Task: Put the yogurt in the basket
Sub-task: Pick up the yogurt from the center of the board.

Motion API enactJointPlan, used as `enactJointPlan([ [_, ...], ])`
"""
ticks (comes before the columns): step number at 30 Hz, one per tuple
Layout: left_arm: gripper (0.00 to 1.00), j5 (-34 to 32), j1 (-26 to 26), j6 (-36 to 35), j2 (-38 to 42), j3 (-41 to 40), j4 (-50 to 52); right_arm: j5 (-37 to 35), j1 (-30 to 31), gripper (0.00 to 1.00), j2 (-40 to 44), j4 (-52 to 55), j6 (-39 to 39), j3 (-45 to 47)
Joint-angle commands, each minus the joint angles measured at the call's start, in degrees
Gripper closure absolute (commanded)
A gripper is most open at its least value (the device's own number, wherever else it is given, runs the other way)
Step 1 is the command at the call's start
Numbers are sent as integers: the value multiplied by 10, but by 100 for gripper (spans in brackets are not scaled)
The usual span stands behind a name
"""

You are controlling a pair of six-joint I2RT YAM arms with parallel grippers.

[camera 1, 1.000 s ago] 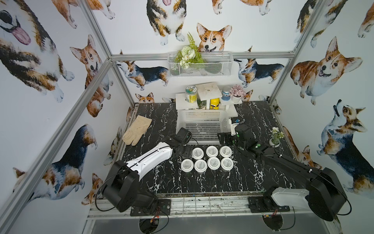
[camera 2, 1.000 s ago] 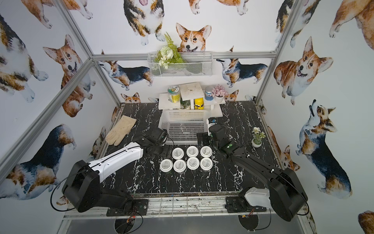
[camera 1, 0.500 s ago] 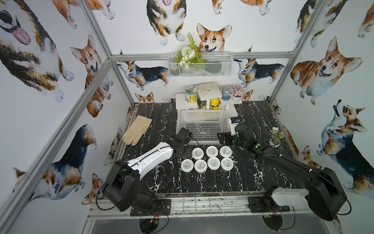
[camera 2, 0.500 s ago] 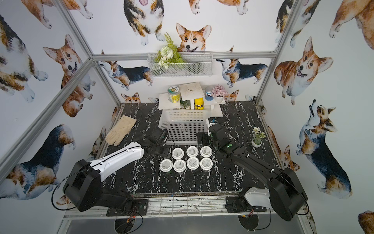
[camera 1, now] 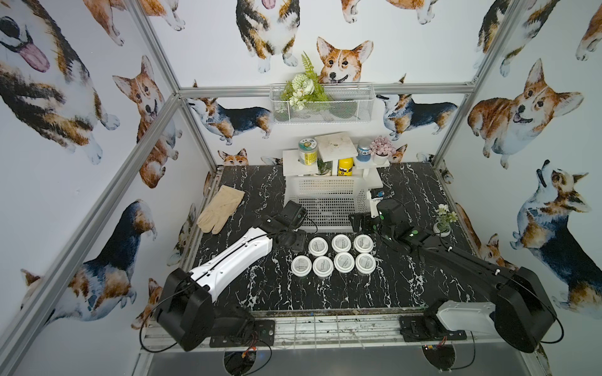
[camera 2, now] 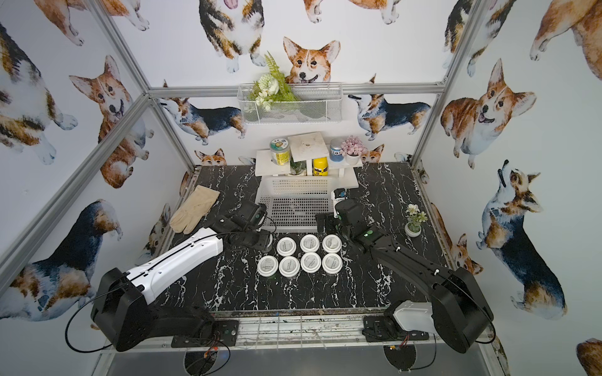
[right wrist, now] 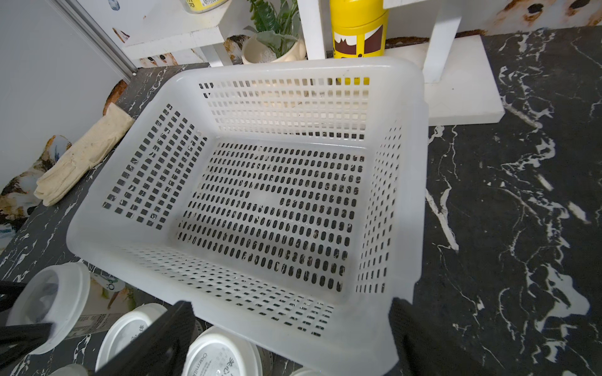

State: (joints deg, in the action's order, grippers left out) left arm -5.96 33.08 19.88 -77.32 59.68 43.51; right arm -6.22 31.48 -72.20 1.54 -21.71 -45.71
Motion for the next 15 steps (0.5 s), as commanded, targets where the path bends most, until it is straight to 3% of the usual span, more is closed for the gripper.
enactJointPlan([
  [1,41,4,0,-9,13,18,61,-1,0,1,-2,7,7,-6],
  [15,41,25,4,-20,44,117,166,0,1,1,-9,9,6,-10],
])
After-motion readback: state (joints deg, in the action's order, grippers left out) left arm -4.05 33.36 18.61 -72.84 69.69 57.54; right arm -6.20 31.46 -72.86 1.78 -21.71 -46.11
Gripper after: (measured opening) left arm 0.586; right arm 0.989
